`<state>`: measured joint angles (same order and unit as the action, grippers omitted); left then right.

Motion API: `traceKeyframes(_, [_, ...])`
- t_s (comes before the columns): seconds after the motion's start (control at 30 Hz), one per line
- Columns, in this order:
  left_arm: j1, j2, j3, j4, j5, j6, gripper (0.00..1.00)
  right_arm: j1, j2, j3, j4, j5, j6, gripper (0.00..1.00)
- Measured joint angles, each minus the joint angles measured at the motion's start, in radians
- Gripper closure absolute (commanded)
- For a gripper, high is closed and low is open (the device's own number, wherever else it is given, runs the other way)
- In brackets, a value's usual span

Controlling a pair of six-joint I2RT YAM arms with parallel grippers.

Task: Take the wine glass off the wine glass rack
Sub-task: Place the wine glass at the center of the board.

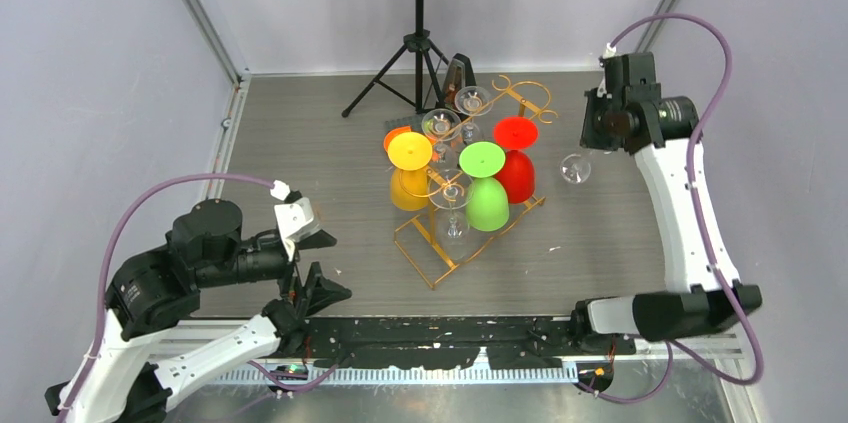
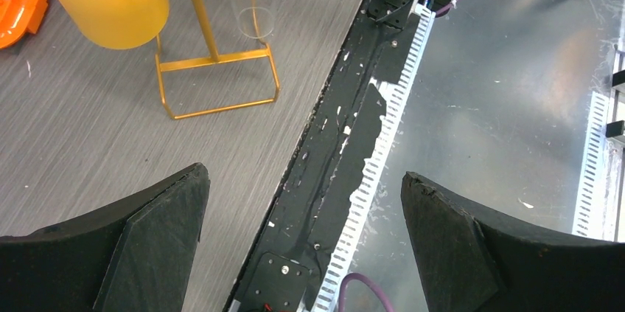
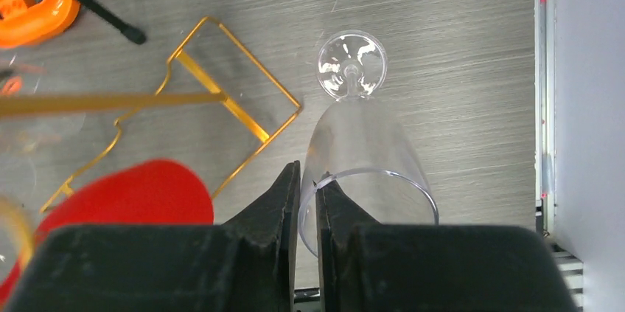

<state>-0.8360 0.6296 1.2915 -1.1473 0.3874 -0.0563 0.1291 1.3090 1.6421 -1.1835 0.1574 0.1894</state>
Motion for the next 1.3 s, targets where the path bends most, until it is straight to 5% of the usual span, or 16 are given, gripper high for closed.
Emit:
traceKeyframes(0.43, [0.000, -0.017, -0.008, 0.006, 0.000, -0.017, 0.00, -0.215, 0.418, 0.248, 0.075, -0.150, 0.017, 0.95])
traceKeyframes(1.0, [0.000, -0.008, -0.020, 0.006, 0.004, -0.020, 0.00, -0.249, 0.764, 0.671, -0.028, -0.172, 0.031, 0.94])
traceKeyframes(1.3, [0.000, 0.013, -0.020, 0.006, 0.008, -0.023, 0.01, -0.257, 0.839, 0.711, -0.078, -0.171, 0.032, 0.94])
